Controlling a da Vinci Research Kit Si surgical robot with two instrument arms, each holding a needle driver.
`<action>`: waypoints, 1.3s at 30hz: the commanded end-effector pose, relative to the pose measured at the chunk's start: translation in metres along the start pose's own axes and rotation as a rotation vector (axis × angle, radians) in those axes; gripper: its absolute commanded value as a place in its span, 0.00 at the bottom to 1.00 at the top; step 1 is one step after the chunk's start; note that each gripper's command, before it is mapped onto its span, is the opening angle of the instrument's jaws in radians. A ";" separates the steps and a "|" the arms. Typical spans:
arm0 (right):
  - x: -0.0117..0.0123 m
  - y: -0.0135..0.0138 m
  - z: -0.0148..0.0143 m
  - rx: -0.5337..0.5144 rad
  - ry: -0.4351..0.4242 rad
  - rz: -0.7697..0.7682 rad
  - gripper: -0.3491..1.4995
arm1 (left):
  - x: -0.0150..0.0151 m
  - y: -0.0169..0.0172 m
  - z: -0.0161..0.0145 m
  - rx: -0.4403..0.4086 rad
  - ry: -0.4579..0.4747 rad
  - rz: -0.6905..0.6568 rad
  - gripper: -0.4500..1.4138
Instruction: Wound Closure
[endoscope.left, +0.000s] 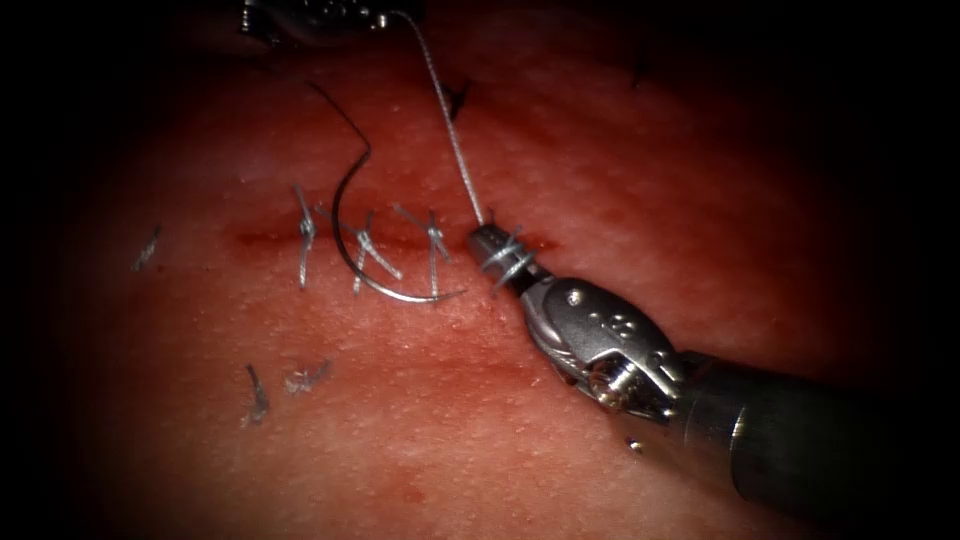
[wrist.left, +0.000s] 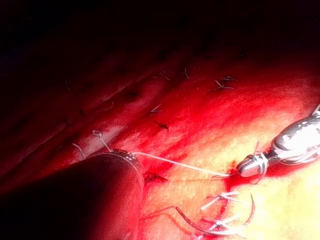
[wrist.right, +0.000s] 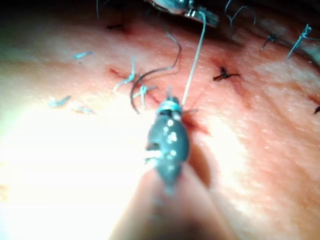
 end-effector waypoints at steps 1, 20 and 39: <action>-0.0005 -0.0003 0.0001 0.006 -0.002 -0.002 0.00 | 0.0004 -0.0009 0.0017 -0.009 0.006 -0.008 0.00; -0.0027 -0.0028 -0.0046 0.092 -0.017 -0.063 0.00 | -0.0001 -0.0116 0.0076 0.121 0.062 -0.031 0.00; -0.0068 -0.0097 -0.0130 0.214 0.005 -0.159 0.00 | -0.0005 -0.0151 0.0098 0.200 0.007 0.041 0.00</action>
